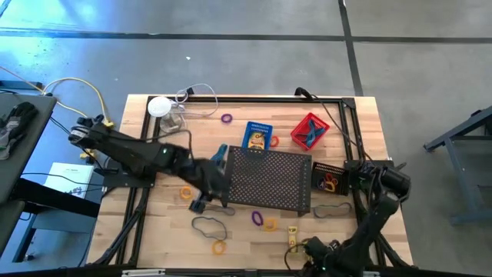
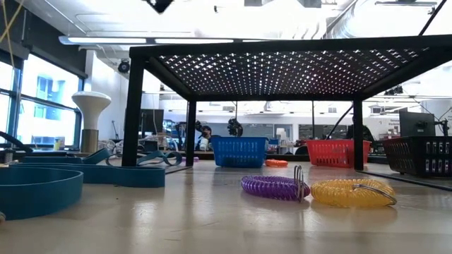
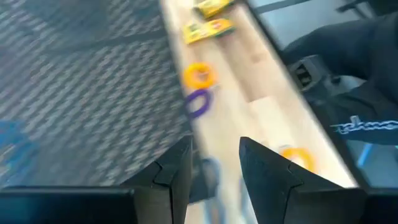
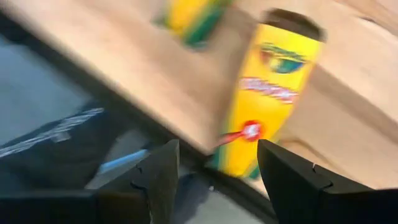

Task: Pick & Place Office Desk Supplies
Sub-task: Put the yellow crayon box into the blue bin

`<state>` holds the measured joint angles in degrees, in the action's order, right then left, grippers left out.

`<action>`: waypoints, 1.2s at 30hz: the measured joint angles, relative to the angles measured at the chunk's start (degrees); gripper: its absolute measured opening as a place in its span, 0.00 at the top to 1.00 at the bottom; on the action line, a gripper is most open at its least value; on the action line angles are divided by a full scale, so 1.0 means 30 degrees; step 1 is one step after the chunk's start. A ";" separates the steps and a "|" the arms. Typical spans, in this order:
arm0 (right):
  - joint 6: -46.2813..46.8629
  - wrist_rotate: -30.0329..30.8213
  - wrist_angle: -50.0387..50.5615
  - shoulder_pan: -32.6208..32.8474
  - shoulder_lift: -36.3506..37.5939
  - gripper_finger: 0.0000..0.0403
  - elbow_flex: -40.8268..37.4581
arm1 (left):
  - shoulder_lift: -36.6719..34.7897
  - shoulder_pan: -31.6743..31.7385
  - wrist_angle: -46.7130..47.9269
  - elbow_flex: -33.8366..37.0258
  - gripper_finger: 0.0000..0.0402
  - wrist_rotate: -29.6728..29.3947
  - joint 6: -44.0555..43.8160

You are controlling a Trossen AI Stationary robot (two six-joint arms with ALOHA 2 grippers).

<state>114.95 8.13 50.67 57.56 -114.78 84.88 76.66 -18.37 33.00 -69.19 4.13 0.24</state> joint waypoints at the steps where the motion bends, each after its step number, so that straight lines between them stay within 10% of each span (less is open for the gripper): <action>1: 0.0208 -0.0558 0.0435 -0.0154 -0.0149 0.49 0.0000 | 0.0022 -0.0530 -0.0181 0.0000 0.68 -0.0048 -0.0049; 19: -0.0041 -0.1455 0.1219 -0.0605 -0.0875 0.49 0.0007 | 0.3923 -0.7005 -0.2849 0.0000 0.68 -0.2593 -0.0614; 36: -0.0879 -0.2497 0.0402 -0.0998 -0.2005 0.52 0.0066 | 0.5056 -0.8121 -0.5876 0.0000 0.68 -0.4060 0.0644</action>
<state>112.31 0.64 51.88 54.57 -120.79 85.08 91.83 -42.74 15.38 -69.19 -8.05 2.18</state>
